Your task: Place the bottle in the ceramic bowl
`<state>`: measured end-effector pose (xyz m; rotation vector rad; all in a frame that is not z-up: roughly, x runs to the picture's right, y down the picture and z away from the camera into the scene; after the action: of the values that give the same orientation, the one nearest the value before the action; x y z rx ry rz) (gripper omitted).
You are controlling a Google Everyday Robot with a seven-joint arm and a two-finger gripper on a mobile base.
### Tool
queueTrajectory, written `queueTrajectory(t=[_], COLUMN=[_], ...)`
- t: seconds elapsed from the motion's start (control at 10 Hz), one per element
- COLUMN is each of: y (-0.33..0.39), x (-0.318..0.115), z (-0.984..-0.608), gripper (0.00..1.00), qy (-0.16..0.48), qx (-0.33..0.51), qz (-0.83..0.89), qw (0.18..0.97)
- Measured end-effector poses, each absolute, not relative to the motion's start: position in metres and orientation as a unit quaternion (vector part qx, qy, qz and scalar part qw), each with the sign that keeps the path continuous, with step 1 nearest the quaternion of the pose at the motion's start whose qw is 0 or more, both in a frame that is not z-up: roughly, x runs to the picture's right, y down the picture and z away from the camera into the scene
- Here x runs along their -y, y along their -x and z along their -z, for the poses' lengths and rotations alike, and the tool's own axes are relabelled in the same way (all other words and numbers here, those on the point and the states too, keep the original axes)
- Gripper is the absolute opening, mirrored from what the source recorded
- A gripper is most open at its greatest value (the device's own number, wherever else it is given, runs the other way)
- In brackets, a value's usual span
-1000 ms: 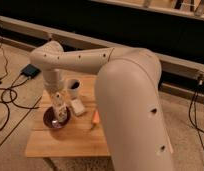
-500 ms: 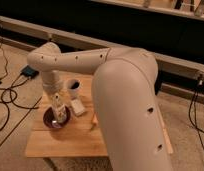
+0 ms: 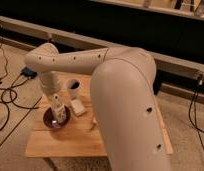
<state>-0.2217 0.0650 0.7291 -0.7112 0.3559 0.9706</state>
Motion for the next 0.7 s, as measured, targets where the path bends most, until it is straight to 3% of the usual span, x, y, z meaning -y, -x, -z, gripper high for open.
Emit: queueTrajectory(t=[0.7], y=[0.2225], x=[-0.0668], z=[-0.7267], gripper=[0.8], qy=[0.332], qx=[-0.17], qz=[-0.452], qw=[0.81])
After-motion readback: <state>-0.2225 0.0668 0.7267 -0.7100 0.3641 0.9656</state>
